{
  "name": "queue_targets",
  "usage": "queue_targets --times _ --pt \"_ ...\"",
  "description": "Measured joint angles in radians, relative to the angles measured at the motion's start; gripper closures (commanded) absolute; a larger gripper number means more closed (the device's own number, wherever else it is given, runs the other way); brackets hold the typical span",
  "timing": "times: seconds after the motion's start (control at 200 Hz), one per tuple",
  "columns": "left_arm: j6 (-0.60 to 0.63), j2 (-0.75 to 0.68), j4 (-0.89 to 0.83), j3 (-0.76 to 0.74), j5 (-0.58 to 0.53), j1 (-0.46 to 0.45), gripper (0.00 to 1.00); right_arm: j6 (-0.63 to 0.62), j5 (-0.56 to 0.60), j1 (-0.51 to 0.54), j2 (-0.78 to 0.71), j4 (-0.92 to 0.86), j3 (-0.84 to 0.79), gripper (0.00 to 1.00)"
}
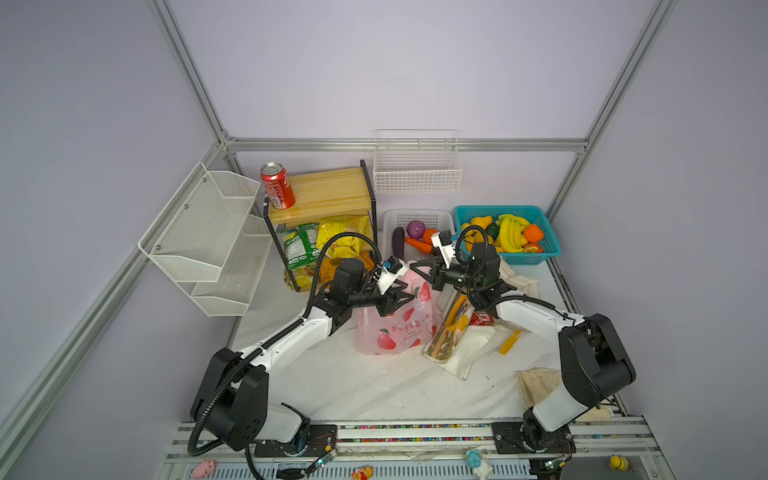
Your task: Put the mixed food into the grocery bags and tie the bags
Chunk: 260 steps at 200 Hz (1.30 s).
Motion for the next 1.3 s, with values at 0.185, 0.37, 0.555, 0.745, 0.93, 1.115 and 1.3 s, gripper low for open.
queue_targets --times 0.185,0.37,0.555,0.745,0.93,1.115,1.3 --pt "0.011 -0.074 -0.034 -0.003 0.043 0.000 0.44 -0.057 -0.001 0.000 0.000 -0.024 0.012 1.00" --pt "-0.052 -0.175 0.043 -0.016 0.030 0.005 0.35 -0.104 -0.015 0.000 0.000 -0.044 0.012 1.00" --pt "-0.043 -0.183 0.029 0.000 -0.071 0.023 0.30 -0.122 -0.035 0.000 -0.002 -0.045 0.012 1.00" --pt "0.025 -0.050 -0.101 0.082 -0.153 0.027 0.26 -0.122 -0.045 0.000 -0.009 -0.042 0.012 1.00" --pt "0.071 0.017 -0.163 0.140 -0.170 0.027 0.27 -0.115 -0.053 0.000 -0.010 -0.037 0.012 1.00" --pt "0.103 0.082 -0.190 0.203 -0.174 0.027 0.31 -0.114 -0.059 0.000 -0.010 -0.035 0.012 1.00" --pt "0.114 0.121 -0.211 0.229 -0.173 0.027 0.45 -0.114 -0.066 0.000 -0.010 -0.034 0.012 1.00"
